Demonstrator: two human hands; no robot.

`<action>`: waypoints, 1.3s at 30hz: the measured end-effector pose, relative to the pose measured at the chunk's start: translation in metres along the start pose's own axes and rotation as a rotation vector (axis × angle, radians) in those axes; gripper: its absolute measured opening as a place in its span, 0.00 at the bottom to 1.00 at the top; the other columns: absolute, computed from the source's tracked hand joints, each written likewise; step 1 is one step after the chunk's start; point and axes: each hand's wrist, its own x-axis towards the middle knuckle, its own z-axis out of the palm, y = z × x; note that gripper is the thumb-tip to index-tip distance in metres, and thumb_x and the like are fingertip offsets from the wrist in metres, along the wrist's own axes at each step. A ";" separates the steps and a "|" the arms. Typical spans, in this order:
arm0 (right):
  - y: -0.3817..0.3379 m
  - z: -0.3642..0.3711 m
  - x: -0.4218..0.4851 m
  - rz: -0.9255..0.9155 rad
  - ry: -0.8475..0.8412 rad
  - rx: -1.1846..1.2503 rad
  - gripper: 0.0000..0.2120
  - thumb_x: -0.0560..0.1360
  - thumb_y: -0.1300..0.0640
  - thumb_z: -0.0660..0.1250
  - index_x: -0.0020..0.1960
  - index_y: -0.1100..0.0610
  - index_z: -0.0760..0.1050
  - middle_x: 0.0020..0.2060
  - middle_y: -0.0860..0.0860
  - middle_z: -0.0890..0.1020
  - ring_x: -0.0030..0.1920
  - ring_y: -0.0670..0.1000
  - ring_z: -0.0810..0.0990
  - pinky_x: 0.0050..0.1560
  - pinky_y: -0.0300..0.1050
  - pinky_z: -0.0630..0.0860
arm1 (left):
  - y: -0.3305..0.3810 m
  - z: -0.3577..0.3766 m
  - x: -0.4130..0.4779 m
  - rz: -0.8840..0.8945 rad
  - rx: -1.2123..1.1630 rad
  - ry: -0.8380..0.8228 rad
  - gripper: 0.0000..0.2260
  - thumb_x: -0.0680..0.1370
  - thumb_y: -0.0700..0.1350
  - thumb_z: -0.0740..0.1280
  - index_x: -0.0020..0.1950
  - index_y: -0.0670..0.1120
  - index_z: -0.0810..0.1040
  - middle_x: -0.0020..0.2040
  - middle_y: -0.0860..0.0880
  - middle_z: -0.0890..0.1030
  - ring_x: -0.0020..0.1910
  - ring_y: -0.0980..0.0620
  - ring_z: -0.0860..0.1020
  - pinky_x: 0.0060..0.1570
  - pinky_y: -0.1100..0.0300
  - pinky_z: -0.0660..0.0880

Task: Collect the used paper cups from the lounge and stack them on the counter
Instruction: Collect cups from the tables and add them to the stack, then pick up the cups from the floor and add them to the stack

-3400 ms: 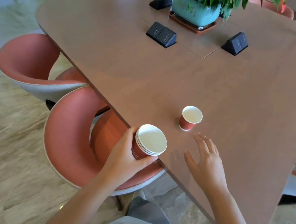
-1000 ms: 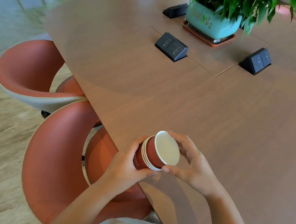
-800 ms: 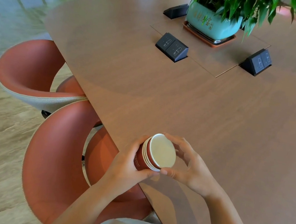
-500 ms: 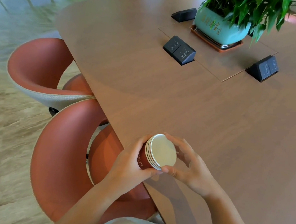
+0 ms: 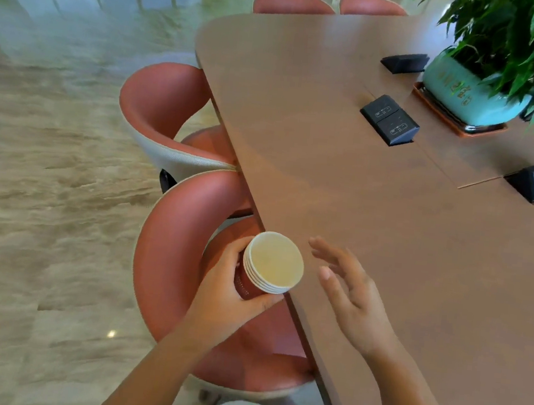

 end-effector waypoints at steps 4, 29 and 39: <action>-0.020 0.027 -0.012 -0.075 -0.013 -0.266 0.23 0.74 0.41 0.55 0.66 0.49 0.67 0.58 0.40 0.72 0.57 0.31 0.66 0.54 0.18 0.58 | -0.009 -0.031 -0.040 -0.082 -0.047 0.141 0.33 0.60 0.49 0.80 0.59 0.60 0.68 0.58 0.64 0.75 0.59 0.61 0.74 0.59 0.61 0.73; -0.161 0.243 -0.127 -0.537 -0.461 -0.550 0.21 0.74 0.55 0.65 0.65 0.59 0.70 0.64 0.54 0.74 0.65 0.54 0.70 0.66 0.53 0.66 | -0.039 -0.195 -0.319 -0.292 -0.135 0.802 0.32 0.63 0.43 0.79 0.58 0.64 0.67 0.55 0.66 0.75 0.54 0.69 0.74 0.45 0.77 0.71; -0.178 0.309 -0.016 -0.550 -0.413 -0.505 0.19 0.72 0.58 0.68 0.62 0.62 0.73 0.59 0.57 0.77 0.61 0.57 0.75 0.61 0.54 0.71 | -0.079 -0.278 -0.232 -0.327 -0.200 0.902 0.28 0.60 0.48 0.79 0.53 0.65 0.71 0.52 0.64 0.77 0.53 0.64 0.77 0.47 0.70 0.76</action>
